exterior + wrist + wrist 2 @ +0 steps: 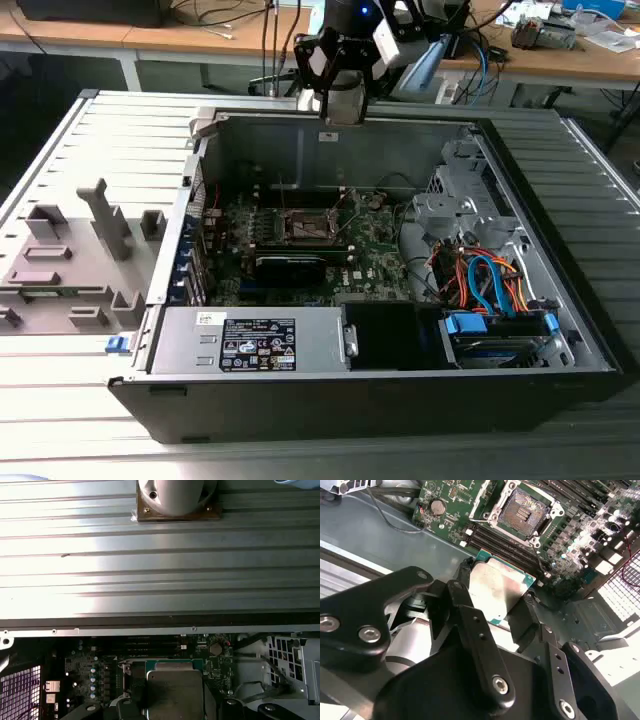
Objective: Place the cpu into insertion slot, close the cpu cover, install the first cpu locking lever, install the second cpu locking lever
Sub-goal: 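Place the cpu into insertion slot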
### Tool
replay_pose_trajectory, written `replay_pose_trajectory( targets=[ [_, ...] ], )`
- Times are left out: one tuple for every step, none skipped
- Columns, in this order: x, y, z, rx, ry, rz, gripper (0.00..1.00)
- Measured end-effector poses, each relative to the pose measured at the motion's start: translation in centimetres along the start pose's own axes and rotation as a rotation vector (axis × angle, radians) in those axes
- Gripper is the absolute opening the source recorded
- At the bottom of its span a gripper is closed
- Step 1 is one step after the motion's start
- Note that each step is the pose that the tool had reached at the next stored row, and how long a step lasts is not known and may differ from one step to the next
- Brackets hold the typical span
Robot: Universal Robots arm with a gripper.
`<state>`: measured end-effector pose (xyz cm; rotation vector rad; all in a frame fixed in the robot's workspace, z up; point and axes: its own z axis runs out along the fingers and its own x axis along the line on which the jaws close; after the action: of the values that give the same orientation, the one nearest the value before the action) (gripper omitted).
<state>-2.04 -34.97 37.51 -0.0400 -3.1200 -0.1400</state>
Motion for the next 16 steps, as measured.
replay_pose_trajectory(
  targets=[
    [0.01, 0.0, 0.0, 0.0, -0.0001, 0.0, 0.55],
    [0.05, 0.0, 0.0, 0.0001, 0.0, 0.0, 0.55],
    [0.07, -0.01, 0.0, 0.0, 0.0, 0.0, 0.55],
    [0.07, -0.03, 0.0, 0.0, 0.0, 0.0, 0.55],
    [0.1, -0.06, 0.0, 0.0001, 0.0, 0.0, 0.55],
    [0.11, -0.09, 0.0, 0.0, 0.0, 0.0, 0.55],
    [0.12, -0.11, 0.01, 0.0, 0.0, 0.0, 0.55],
    [0.13, -0.12, 0.02, 0.0, 0.0, 0.0, 0.55],
    [0.13, -0.13, 0.03, 0.0002, 0.0001, 0.0, 0.55],
    [0.13, -0.13, 0.04, 0.0002, 0.0001, 0.0, 0.55],
    [0.14, -0.15, 0.05, 0.0002, 0.0001, 0.0, 0.55],
    [0.14, -0.15, 0.07, 0.0001, 0.0001, 0.0, 0.55],
    [0.13, -0.15, 0.1, 0.0001, 0.0, 0.0, 0.55],
    [0.13, -0.15, 0.11, 0.0001, 0.0, 0.0, 0.55],
    [0.14, -0.16, 0.12, 0.0, 0.0, 0.0, 0.55],
    [0.15, -0.17, 0.13, 0.0, 0.0, 0.0, 0.55]
  ],
)
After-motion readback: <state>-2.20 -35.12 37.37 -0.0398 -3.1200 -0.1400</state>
